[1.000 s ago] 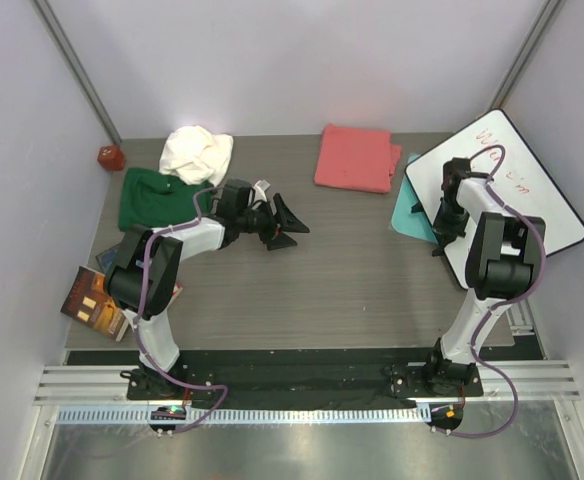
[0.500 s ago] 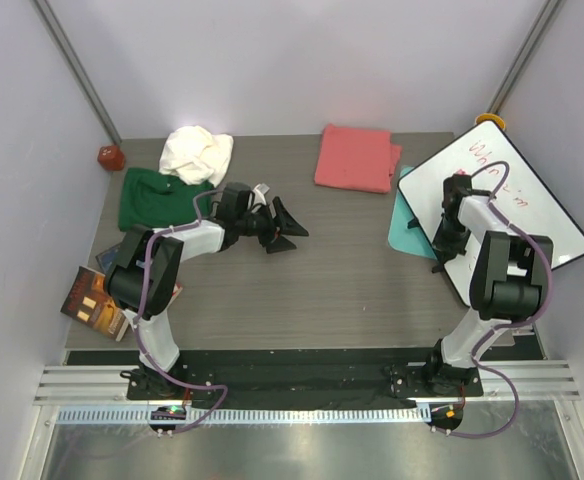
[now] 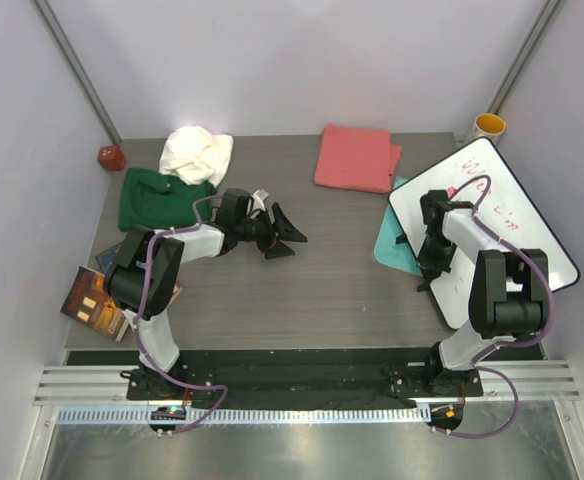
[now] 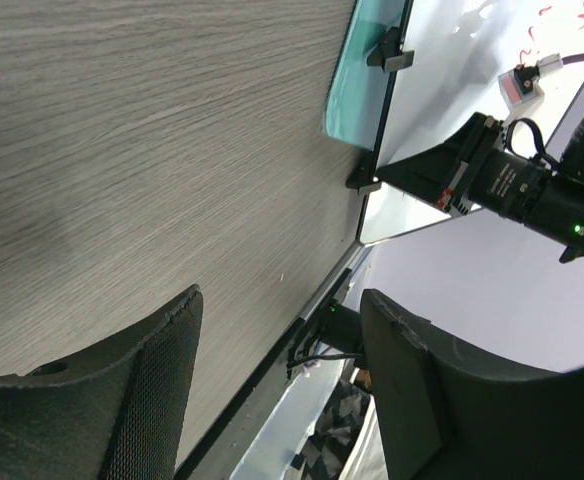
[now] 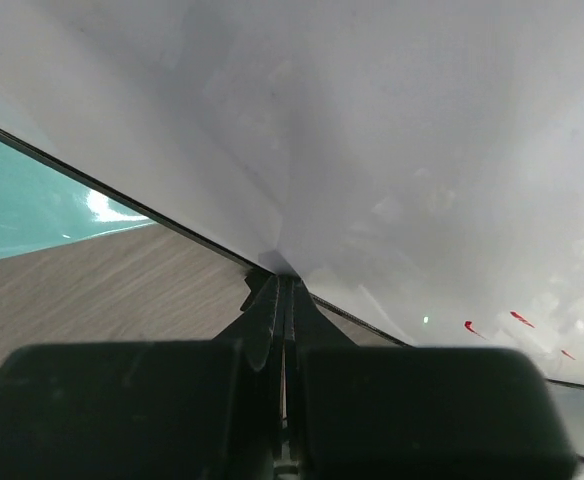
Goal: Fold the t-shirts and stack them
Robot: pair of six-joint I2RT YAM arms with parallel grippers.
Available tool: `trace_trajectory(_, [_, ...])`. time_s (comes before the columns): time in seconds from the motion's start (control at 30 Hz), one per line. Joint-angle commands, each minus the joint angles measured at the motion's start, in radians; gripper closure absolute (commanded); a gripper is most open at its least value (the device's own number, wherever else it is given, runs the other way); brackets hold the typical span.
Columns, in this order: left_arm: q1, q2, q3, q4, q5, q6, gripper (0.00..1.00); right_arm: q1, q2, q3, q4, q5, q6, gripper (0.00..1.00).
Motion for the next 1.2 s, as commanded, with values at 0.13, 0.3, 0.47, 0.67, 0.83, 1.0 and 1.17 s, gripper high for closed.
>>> trace_trajectory(0.13, [0.008, -0.048, -0.019, 0.055, 0.035, -0.002, 0.35, 0.069, -0.107, 0.062, -0.205, 0.016, 0.145, 0.8])
trace_trajectory(0.3, [0.01, -0.043, -0.015, 0.058, 0.037, -0.005, 0.35, 0.069, -0.056, 0.304, -0.24, 0.093, 0.096, 0.66])
trace_trajectory(0.47, [0.011, -0.043, -0.007, 0.058, 0.037, -0.008, 0.35, 0.069, 0.085, 0.573, -0.205, 0.073, 0.015, 0.64])
trace_trajectory(0.67, [0.017, -0.059, -0.002, 0.025, 0.032, 0.012, 0.35, 0.095, 0.309, 0.697, -0.156, 0.054, -0.033, 0.98])
trace_trajectory(0.83, [0.028, -0.073, -0.005, -0.012, 0.029, 0.034, 0.35, 0.104, 0.407, 0.671, -0.053, 0.018, -0.041, 0.99])
trace_trajectory(1.0, [0.031, -0.076, -0.011, -0.018, 0.025, 0.038, 0.35, 0.119, 0.471, 0.704, -0.054, 0.031, -0.042, 0.99])
trace_trajectory(1.17, [0.033, -0.073, -0.015, -0.023, 0.025, 0.041, 0.35, 0.119, 0.519, 0.684, -0.074, 0.087, -0.048, 0.99])
